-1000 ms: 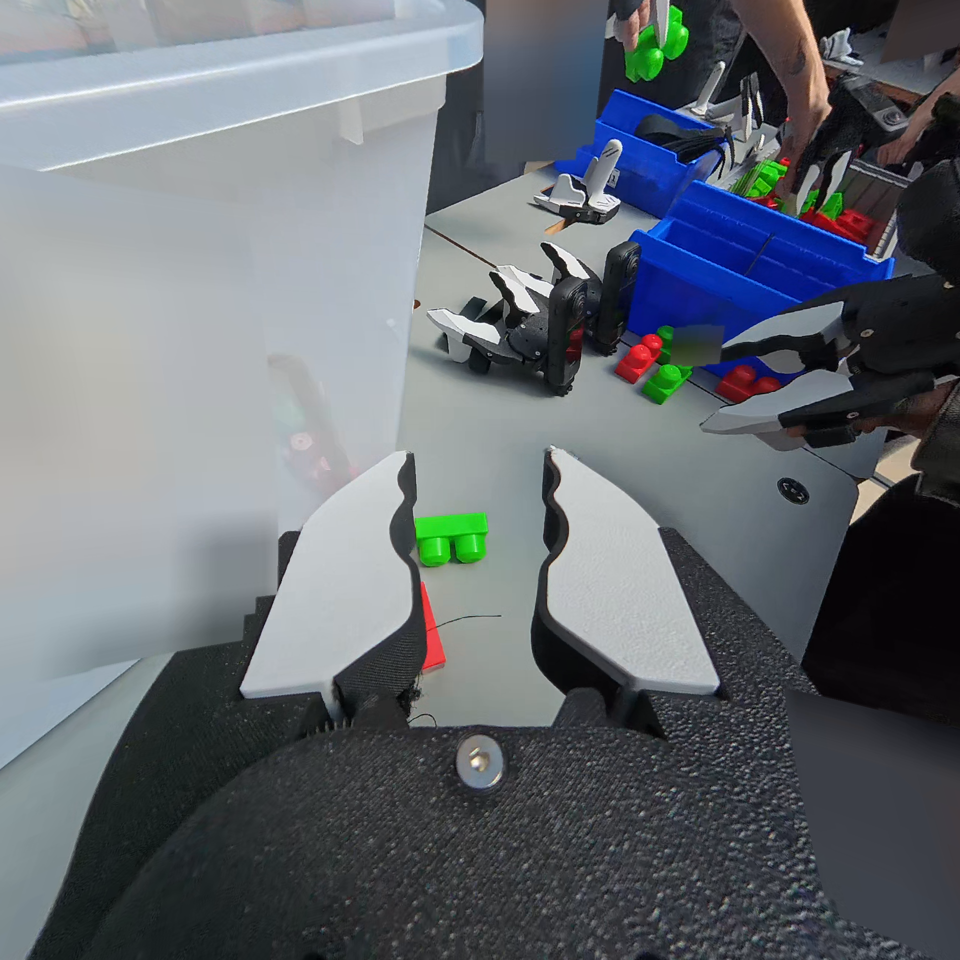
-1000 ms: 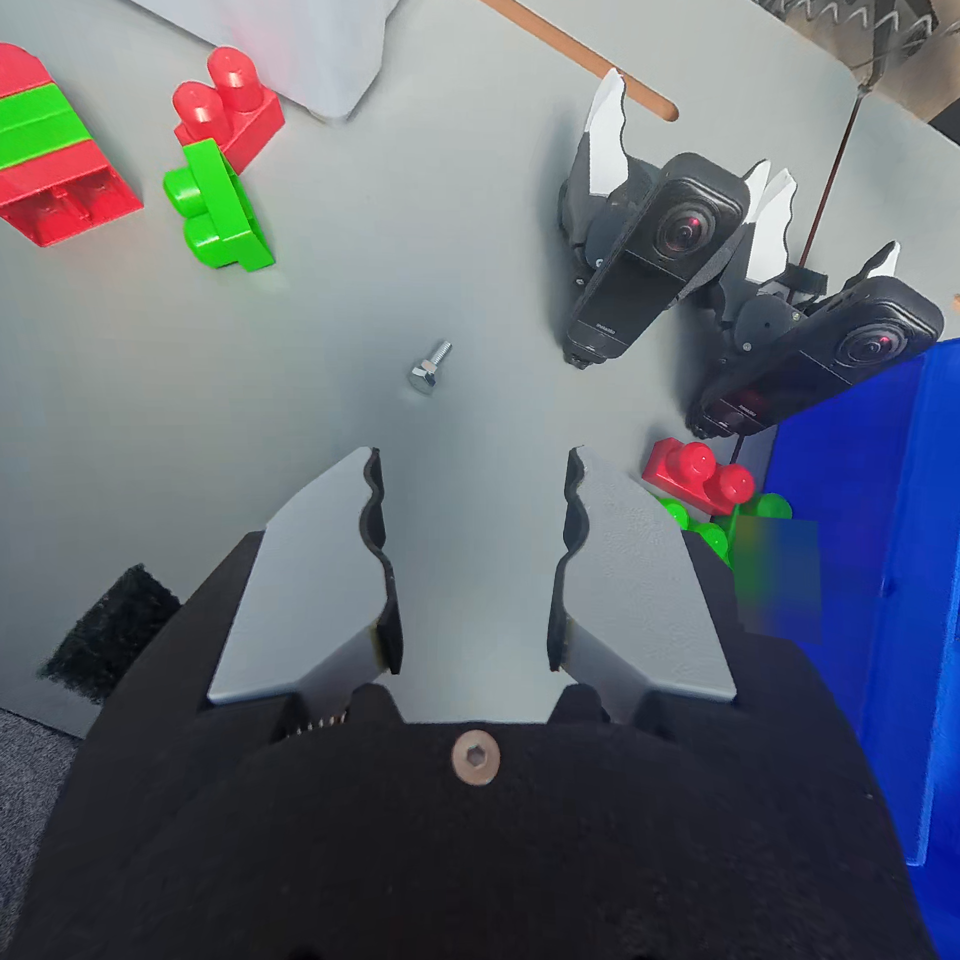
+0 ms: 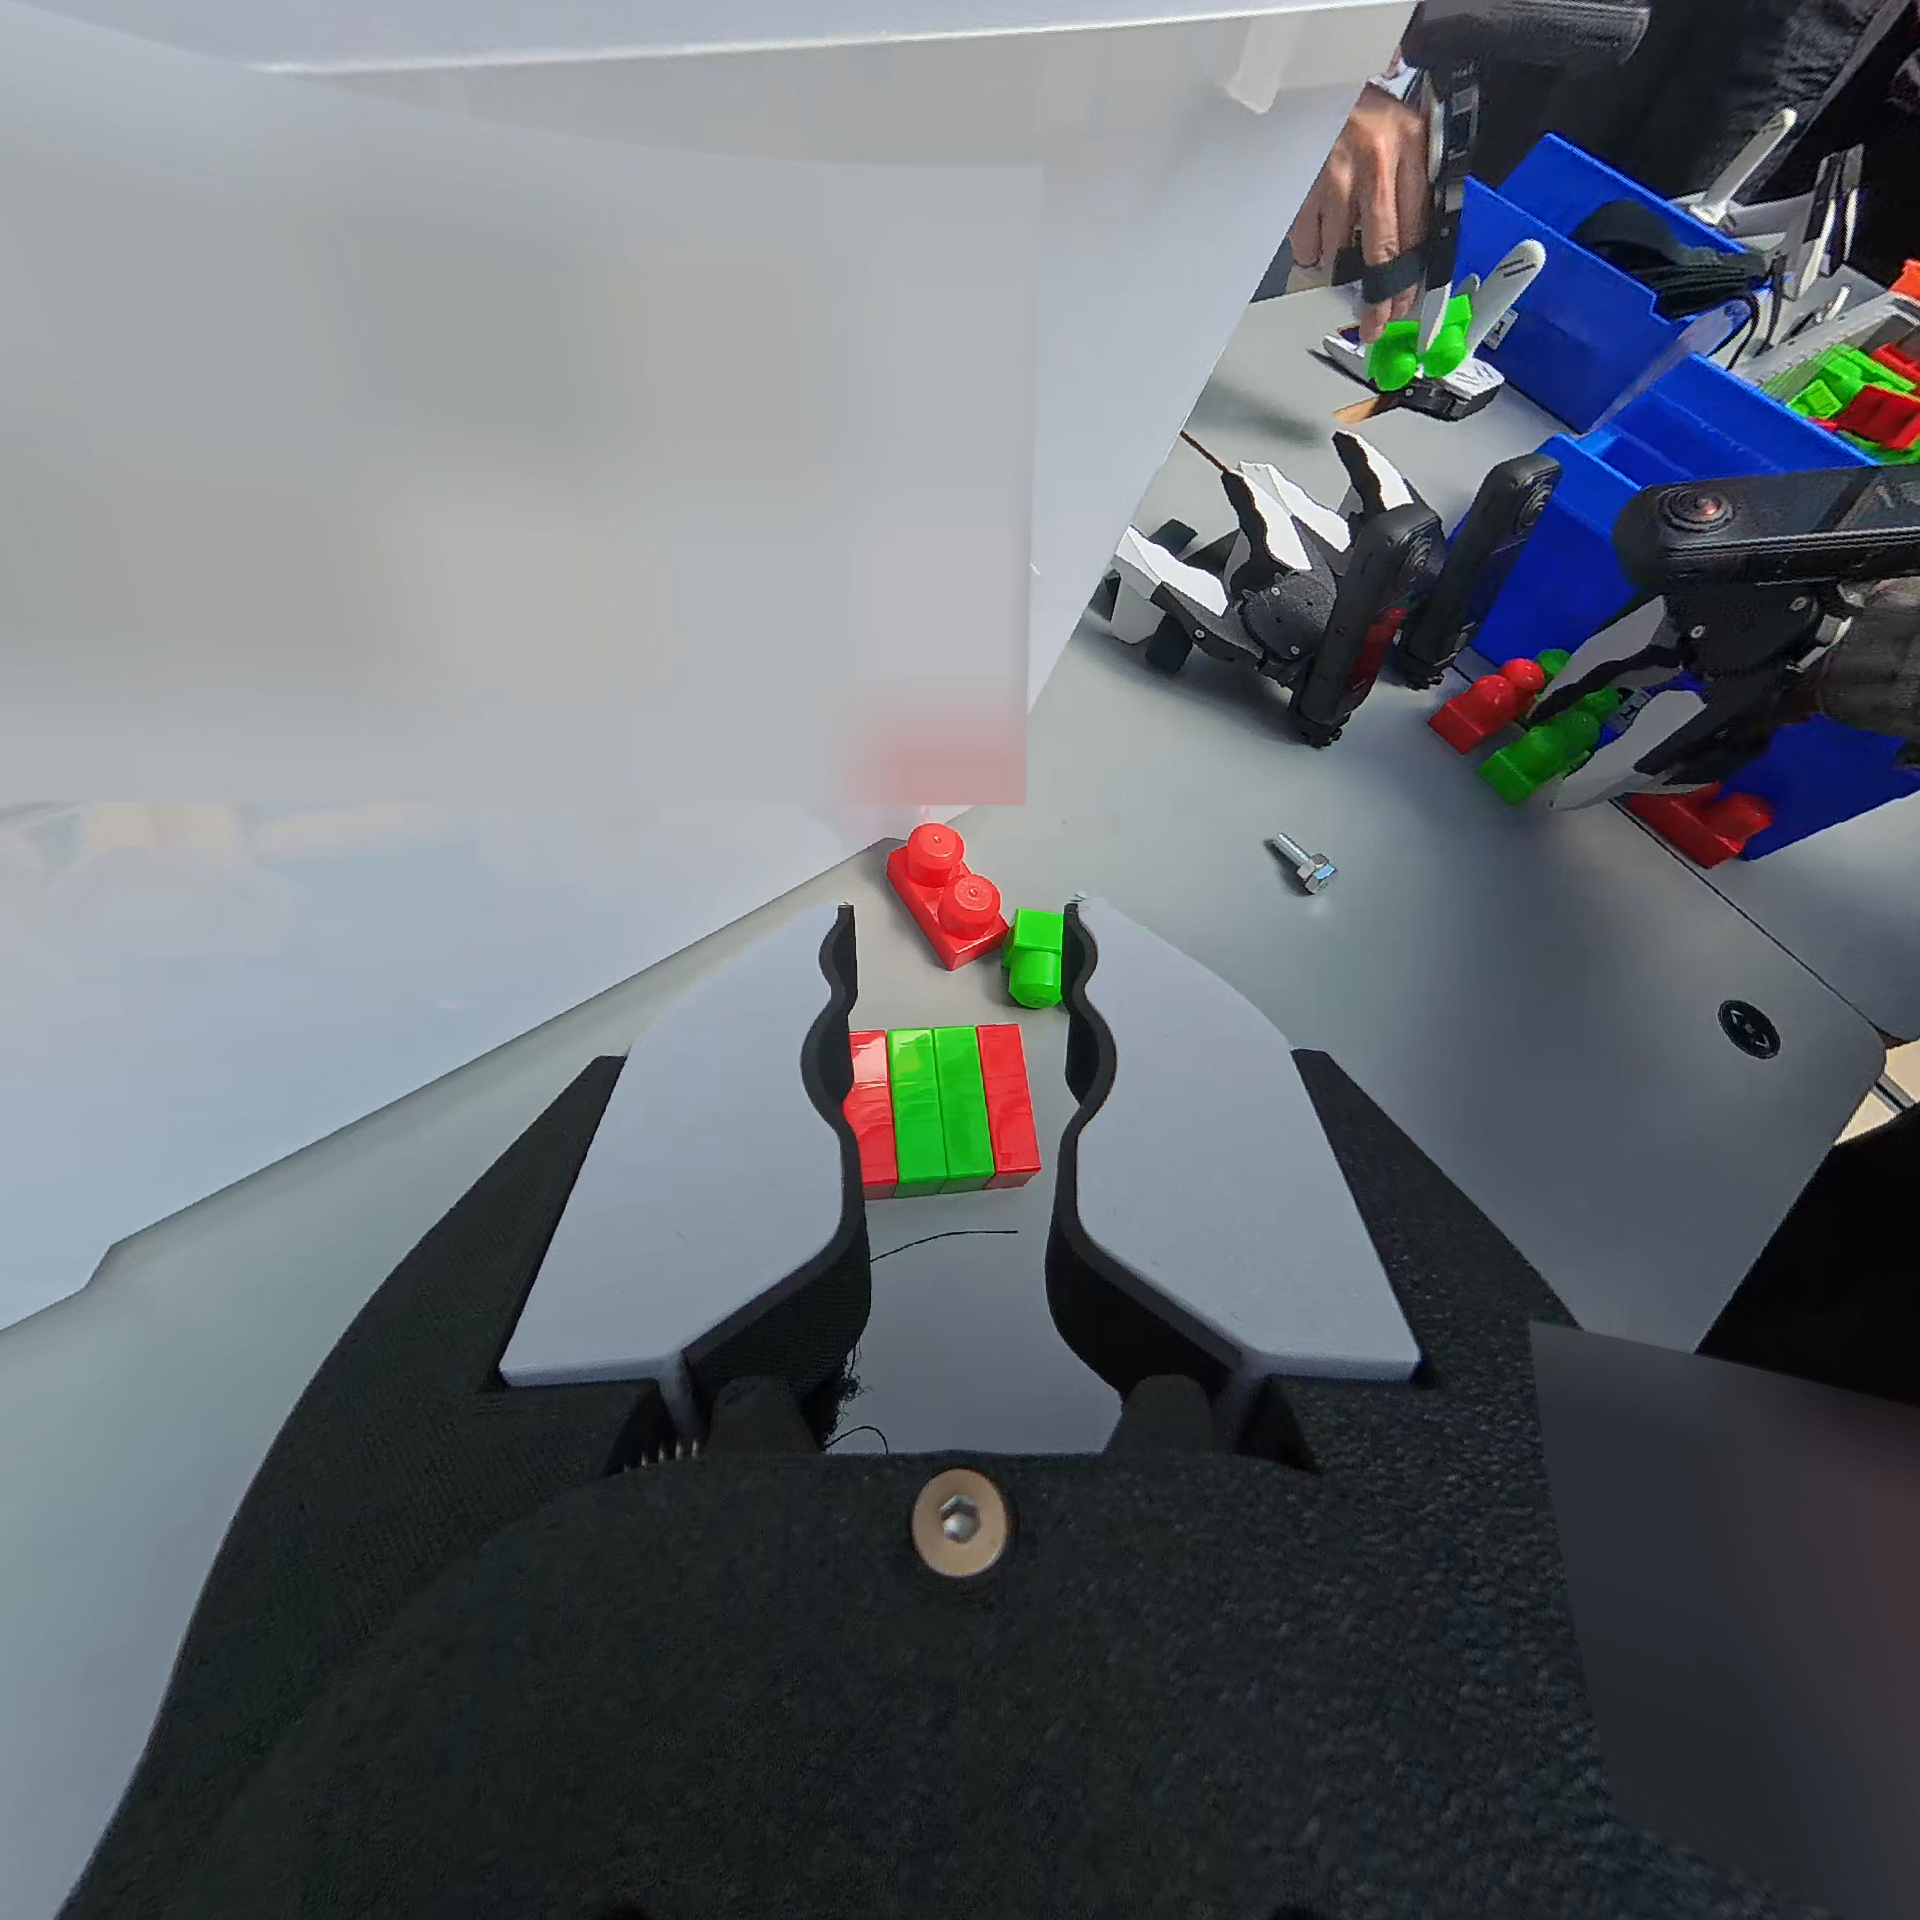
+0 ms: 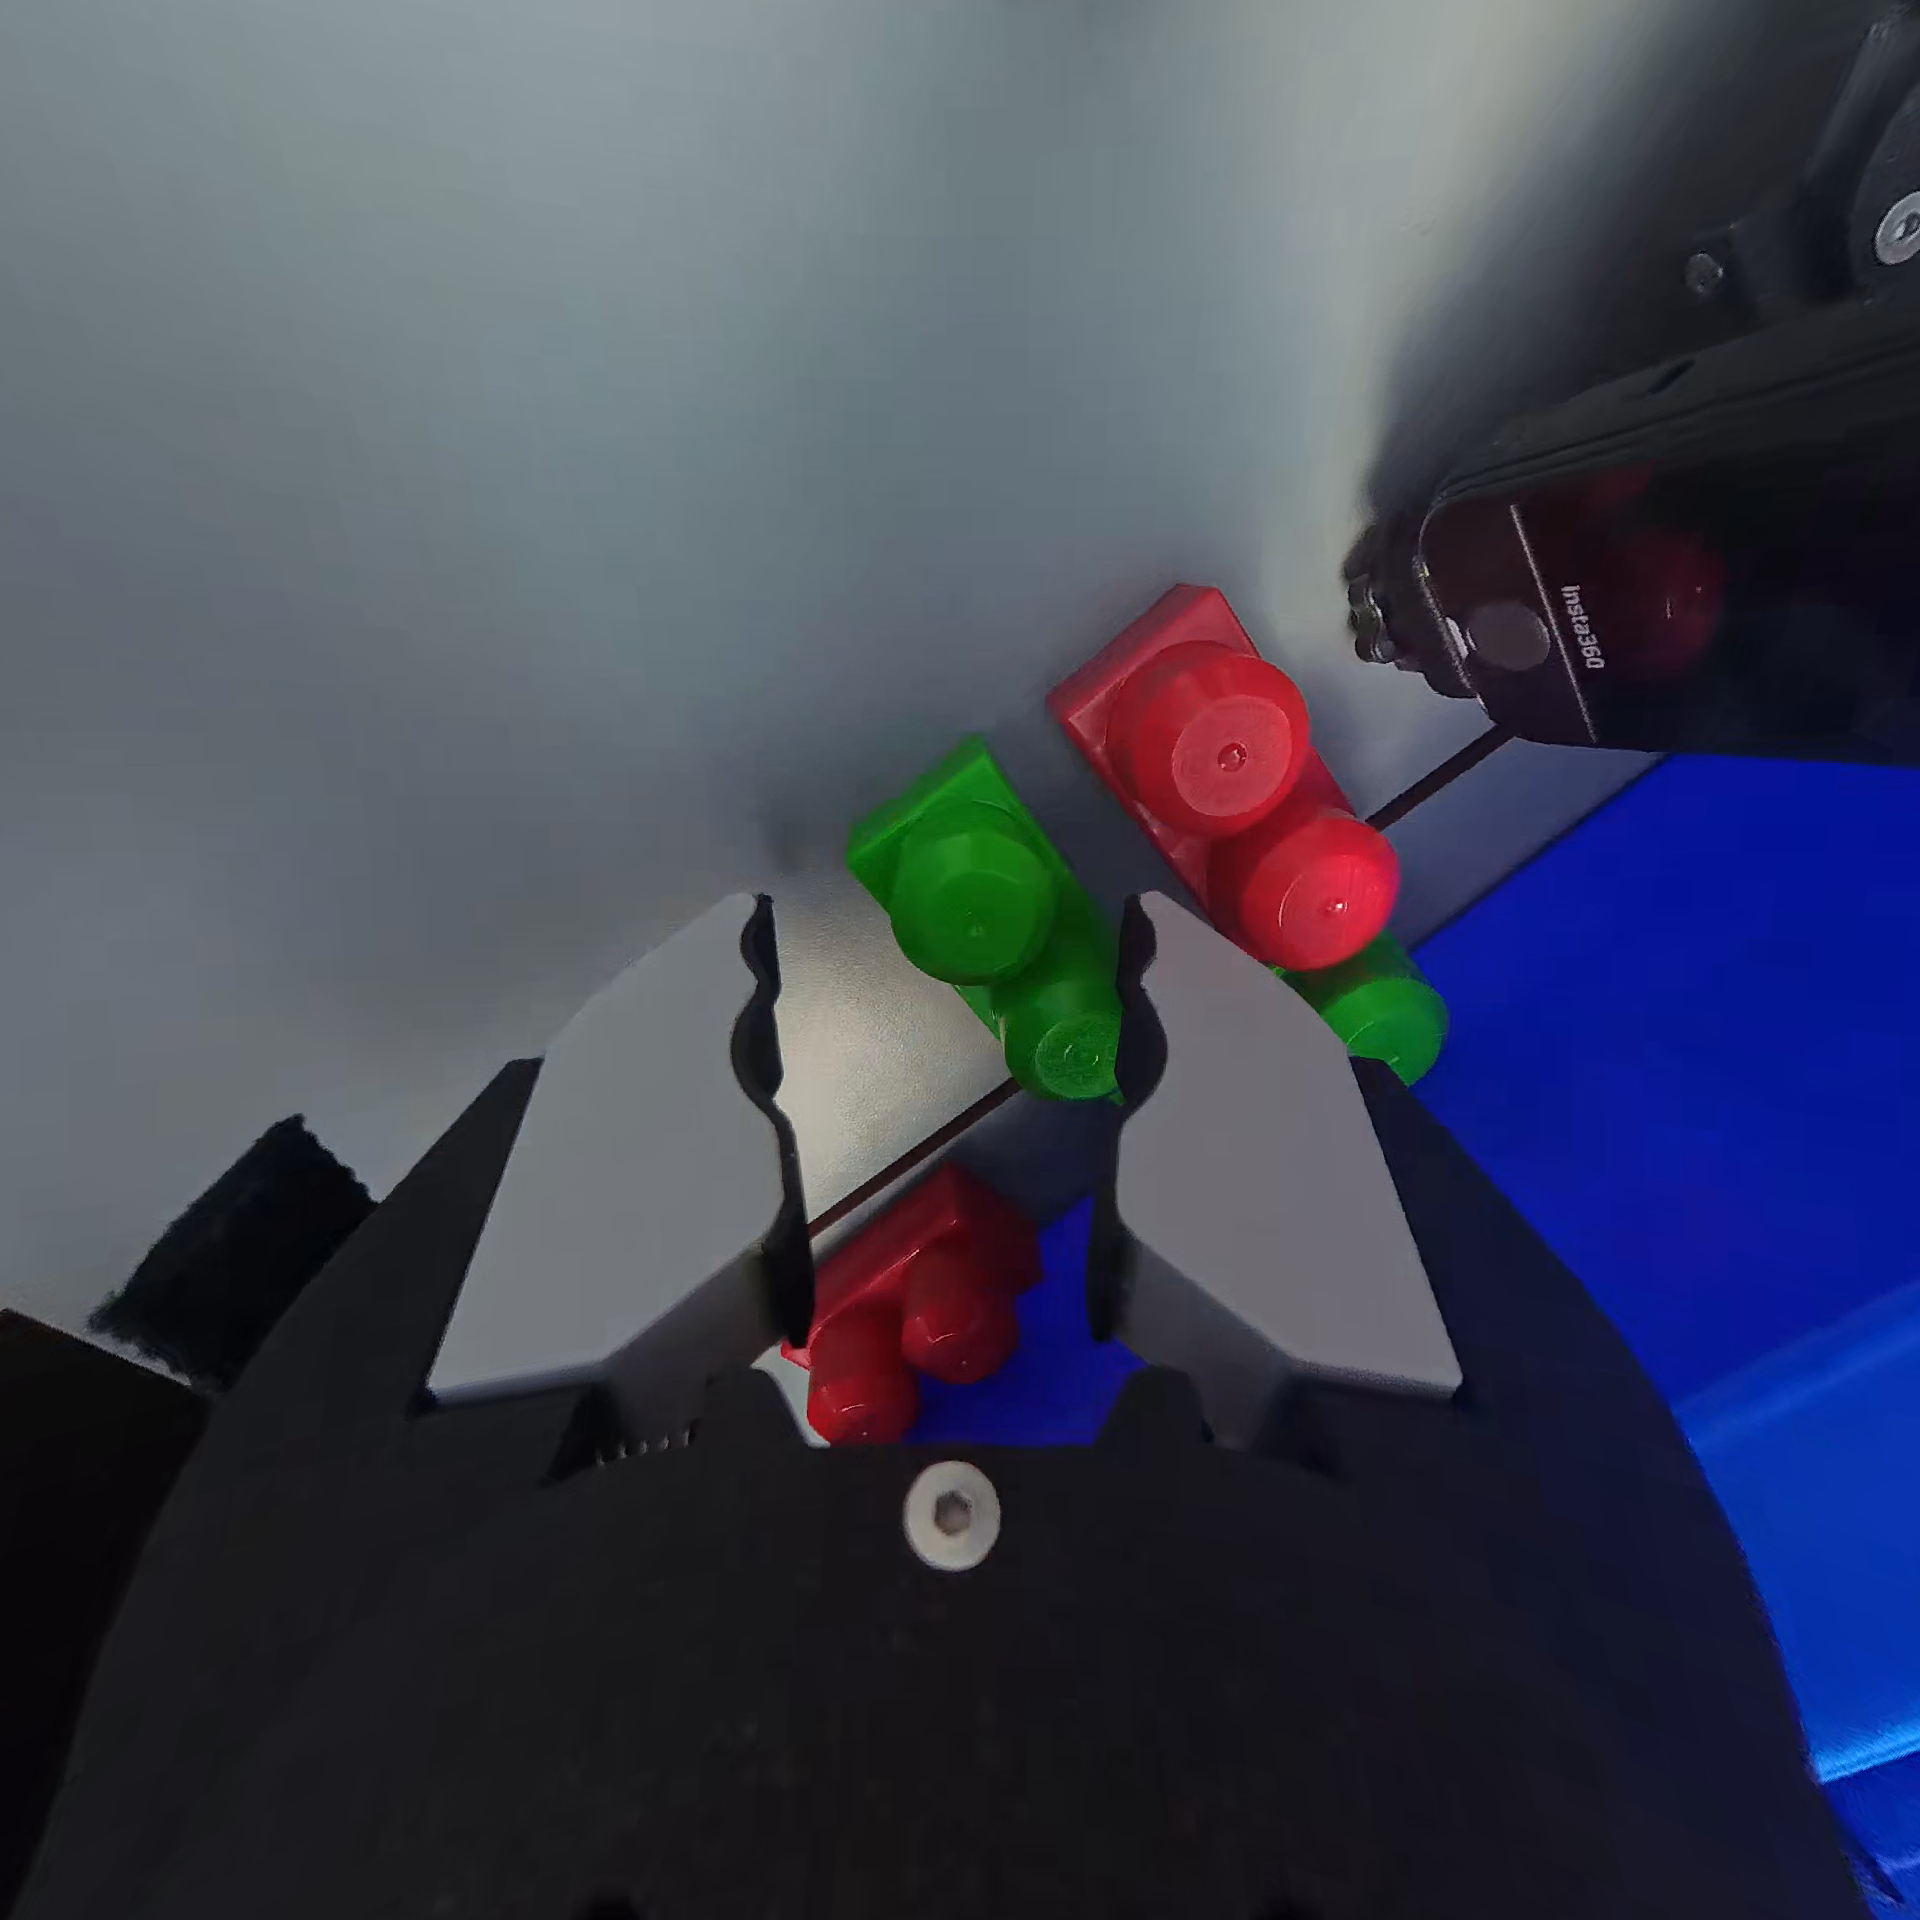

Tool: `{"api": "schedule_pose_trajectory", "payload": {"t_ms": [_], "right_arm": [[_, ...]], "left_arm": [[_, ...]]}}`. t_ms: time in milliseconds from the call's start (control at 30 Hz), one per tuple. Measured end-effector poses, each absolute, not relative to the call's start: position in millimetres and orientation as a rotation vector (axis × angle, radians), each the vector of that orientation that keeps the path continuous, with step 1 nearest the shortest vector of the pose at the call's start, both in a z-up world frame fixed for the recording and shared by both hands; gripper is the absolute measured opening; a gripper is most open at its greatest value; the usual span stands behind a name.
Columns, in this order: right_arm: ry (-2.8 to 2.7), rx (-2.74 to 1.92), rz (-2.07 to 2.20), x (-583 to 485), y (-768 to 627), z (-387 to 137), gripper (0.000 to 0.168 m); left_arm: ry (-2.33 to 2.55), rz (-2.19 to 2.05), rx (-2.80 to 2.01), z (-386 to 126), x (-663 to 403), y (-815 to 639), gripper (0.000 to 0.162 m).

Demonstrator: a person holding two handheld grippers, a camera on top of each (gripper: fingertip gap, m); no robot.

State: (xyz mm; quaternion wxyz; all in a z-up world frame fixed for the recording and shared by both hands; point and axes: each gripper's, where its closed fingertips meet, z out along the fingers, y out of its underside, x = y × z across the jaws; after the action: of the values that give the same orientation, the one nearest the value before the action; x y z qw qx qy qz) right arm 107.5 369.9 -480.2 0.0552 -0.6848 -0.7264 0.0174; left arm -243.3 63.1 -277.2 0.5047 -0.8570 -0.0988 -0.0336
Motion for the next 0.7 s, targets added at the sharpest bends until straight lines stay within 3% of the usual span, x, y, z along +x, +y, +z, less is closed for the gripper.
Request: {"api": "schedule_pose_trajectory", "payload": {"t_ms": [200,300,700], "right_arm": [[-2.419,-1.945,-0.069,112.8,371.9,-491.9,0.054],[-2.512,-1.88,-0.134,117.0,369.8,-499.0,0.04],[-2.107,-2.161,0.115,88.8,339.8,-481.0,0.036]], "left_arm": [[-0.238,-0.084,-2.076,-279.1,-241.1,63.0,0.037],[-0.233,-0.077,-2.082,-279.1,-241.5,60.9,0.037],[-0.04,-0.222,-2.214,-311.6,-208.4,73.4,0.037]]}}
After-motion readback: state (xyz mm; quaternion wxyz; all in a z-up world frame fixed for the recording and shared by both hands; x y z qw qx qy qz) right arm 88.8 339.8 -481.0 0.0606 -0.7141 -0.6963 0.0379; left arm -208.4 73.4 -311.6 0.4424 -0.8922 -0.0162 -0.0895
